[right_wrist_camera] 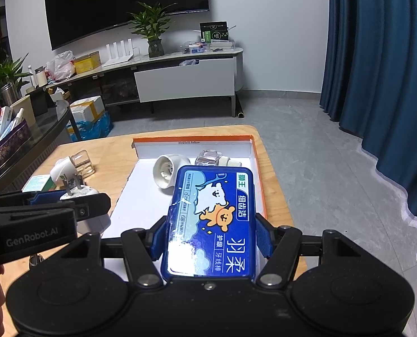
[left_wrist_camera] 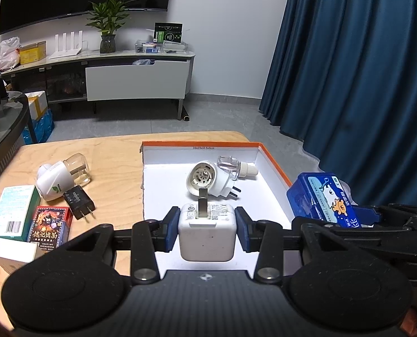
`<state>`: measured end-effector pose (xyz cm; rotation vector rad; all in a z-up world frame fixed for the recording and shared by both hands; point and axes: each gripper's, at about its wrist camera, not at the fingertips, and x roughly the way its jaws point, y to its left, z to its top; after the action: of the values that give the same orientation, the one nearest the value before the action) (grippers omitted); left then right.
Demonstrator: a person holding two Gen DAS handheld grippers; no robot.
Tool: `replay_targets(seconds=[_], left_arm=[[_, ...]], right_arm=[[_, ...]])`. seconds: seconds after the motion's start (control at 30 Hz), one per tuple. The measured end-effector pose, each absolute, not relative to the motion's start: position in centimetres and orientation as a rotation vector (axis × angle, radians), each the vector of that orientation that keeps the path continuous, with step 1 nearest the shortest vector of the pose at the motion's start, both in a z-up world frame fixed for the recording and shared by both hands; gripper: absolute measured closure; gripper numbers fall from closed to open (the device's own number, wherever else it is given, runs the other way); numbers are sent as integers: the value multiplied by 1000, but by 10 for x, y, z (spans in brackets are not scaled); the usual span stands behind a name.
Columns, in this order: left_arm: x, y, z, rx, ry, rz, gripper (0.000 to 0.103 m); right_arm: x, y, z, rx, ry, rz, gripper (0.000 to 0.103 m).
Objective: Organize rigid objects
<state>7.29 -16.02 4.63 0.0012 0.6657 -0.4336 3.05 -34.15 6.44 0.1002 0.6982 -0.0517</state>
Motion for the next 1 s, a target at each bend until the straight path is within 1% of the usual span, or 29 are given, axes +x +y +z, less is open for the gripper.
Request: replay_targets(seconds=[1.0], left_arm=[[73,-160,43,-6,676,-440,61]], right_arm=[[31,-335,56,94,708,-36,28]])
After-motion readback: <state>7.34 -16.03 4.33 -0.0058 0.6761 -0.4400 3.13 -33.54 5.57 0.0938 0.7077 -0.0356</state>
